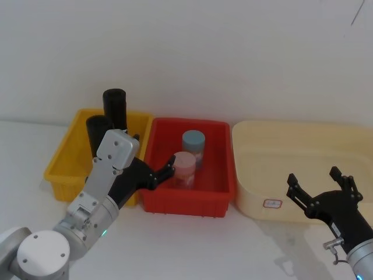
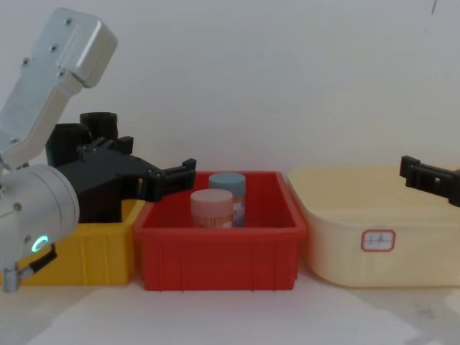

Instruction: Pick up the garbage bag with the one hand and transfer it to the other hand.

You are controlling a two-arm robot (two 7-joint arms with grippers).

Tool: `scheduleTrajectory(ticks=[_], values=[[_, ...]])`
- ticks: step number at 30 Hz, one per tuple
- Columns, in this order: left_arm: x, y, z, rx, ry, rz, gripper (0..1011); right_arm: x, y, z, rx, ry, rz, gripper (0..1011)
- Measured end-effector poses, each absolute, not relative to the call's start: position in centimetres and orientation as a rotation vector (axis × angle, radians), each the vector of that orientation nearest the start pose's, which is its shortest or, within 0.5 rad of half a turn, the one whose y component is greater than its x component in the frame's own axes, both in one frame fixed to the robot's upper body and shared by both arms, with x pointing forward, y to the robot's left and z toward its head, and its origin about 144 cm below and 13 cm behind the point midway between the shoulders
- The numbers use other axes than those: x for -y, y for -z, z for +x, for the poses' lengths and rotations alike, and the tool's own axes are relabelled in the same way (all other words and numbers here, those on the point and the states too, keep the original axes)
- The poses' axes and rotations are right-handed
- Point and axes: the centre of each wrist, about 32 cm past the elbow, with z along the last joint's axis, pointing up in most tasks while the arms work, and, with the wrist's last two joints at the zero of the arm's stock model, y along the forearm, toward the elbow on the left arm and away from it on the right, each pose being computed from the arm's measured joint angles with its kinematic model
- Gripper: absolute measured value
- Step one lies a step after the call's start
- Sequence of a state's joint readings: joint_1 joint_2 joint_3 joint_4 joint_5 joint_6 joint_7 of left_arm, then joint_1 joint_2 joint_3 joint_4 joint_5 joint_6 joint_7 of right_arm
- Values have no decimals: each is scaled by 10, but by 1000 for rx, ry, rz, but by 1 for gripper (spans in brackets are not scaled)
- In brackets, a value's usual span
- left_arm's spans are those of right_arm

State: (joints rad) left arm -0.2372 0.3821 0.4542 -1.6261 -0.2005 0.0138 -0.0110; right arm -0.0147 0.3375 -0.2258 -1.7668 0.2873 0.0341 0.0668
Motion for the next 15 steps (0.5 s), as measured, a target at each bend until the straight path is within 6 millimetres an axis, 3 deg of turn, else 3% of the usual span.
scheduleTrajectory(ticks=[15], values=[[-198, -1204, 492, 268, -1124, 61, 1001, 237, -1189, 443, 75, 1229, 26, 1004]])
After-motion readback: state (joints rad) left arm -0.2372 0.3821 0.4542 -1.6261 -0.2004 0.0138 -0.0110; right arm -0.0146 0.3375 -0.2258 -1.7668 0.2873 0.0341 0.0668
